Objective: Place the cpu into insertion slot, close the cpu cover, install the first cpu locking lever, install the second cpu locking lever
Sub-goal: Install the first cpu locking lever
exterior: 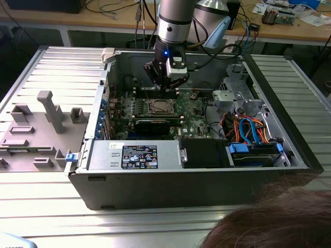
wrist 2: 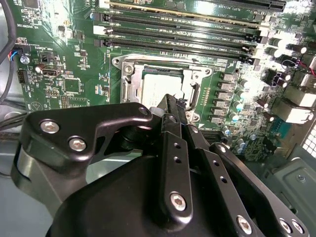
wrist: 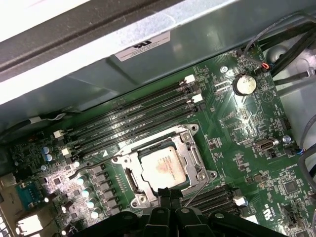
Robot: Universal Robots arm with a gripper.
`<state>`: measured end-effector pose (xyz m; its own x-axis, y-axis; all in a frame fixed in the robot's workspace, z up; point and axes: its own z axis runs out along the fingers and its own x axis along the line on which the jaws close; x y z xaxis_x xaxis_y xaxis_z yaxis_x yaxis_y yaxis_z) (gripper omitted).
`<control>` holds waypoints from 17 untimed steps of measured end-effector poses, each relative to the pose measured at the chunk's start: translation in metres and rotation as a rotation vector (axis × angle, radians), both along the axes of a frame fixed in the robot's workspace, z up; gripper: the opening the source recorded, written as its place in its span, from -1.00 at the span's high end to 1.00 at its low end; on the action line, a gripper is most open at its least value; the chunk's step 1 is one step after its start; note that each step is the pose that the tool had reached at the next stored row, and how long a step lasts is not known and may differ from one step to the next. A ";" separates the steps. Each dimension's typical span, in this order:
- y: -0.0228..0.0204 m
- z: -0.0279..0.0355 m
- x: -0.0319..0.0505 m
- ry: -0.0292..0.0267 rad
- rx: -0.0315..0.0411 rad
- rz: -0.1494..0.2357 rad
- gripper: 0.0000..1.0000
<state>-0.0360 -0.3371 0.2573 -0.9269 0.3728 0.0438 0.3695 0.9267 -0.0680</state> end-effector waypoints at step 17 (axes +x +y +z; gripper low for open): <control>0.0000 0.0000 0.0000 0.0000 0.0000 0.031 0.79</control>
<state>-0.0360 -0.3371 0.2572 -0.9379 0.3440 0.0438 0.3408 0.9377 -0.0680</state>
